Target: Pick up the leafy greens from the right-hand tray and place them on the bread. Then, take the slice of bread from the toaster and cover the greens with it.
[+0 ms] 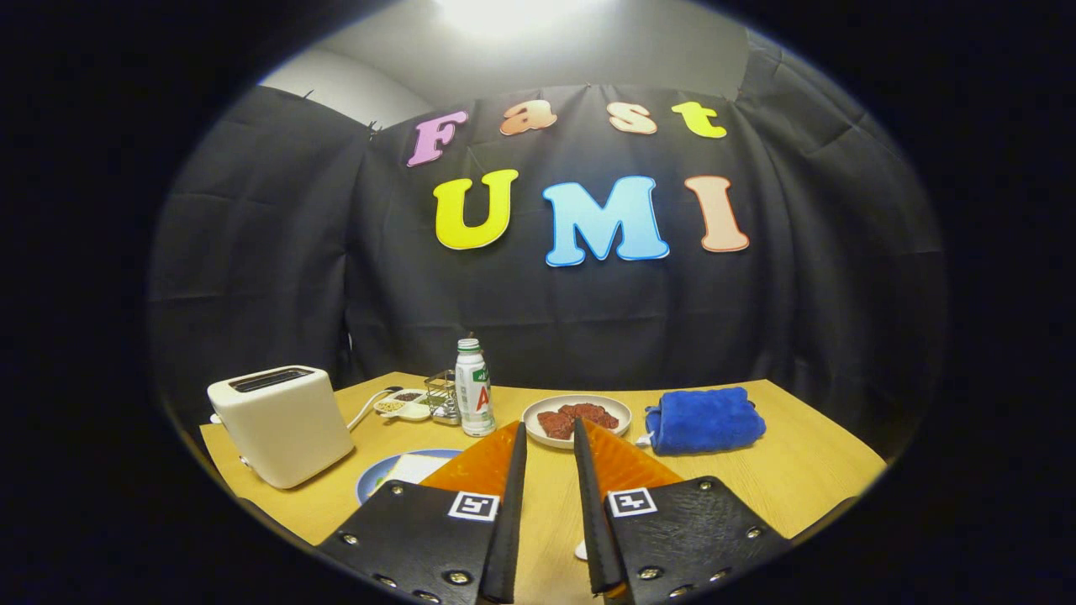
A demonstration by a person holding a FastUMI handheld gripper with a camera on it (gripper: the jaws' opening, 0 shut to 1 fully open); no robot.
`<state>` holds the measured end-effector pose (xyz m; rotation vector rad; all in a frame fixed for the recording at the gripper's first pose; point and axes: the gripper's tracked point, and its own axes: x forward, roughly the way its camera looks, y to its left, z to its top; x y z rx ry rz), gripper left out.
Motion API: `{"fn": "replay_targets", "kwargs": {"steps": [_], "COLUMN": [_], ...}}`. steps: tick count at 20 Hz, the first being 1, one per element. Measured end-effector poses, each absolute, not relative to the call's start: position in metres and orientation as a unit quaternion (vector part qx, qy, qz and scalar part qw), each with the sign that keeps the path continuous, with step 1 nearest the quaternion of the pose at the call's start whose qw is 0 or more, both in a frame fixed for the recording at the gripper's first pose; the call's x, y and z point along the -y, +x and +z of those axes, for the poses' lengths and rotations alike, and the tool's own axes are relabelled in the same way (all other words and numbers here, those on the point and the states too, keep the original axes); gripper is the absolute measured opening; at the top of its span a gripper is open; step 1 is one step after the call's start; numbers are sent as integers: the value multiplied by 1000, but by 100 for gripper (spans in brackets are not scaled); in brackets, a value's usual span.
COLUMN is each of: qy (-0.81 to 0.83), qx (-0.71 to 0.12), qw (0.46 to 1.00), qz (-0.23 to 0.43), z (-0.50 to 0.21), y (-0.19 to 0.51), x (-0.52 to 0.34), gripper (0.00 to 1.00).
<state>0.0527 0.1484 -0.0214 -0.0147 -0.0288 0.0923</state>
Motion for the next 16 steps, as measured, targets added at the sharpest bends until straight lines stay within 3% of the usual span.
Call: {"fn": "replay_targets", "kwargs": {"steps": [16], "qy": [0], "qx": [19], "qw": [999], "qz": [-50], "z": [-33], "y": [29], "x": [97], "gripper": [33]}}
